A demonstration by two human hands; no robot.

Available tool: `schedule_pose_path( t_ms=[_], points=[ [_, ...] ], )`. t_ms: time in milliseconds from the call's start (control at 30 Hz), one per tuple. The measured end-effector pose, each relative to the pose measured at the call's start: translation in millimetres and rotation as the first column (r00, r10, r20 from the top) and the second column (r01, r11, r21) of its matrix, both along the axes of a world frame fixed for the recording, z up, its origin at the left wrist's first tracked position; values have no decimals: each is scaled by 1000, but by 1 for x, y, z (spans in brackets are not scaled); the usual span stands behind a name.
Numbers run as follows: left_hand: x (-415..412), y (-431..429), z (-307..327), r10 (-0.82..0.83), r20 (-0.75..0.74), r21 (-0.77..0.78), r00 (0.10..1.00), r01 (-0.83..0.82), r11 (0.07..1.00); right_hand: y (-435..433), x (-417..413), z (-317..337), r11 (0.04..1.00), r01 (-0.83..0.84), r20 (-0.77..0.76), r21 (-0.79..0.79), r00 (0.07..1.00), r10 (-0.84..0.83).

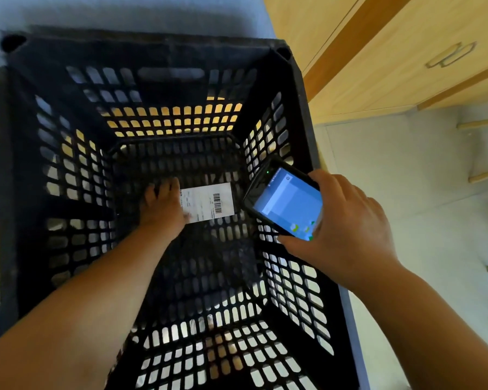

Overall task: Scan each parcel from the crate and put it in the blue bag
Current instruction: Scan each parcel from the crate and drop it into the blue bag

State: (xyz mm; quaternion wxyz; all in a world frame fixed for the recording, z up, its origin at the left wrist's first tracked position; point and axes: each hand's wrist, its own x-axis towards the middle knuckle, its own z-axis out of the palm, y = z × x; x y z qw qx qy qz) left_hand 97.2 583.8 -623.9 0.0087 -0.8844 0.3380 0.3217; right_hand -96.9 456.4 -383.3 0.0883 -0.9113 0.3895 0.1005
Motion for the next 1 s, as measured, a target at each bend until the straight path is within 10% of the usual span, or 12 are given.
schedule_pose_path(
  t_ms=[467, 800, 1000],
  points=[
    [-46, 24, 44, 299, -218, 26, 929, -300, 953, 0, 6, 1, 1000, 17, -67, 15, 998, -16],
    [-39, 87, 159, 618, -571, -178, 541, -816, 550, 24, 5, 41, 982, 108, -113, 152, 989, -91],
    [-33, 141, 226, 613, -612, -330, 500, -866, 376, 58, 12, 77, 973, 32, -88, 228, 996, -12]
  ],
)
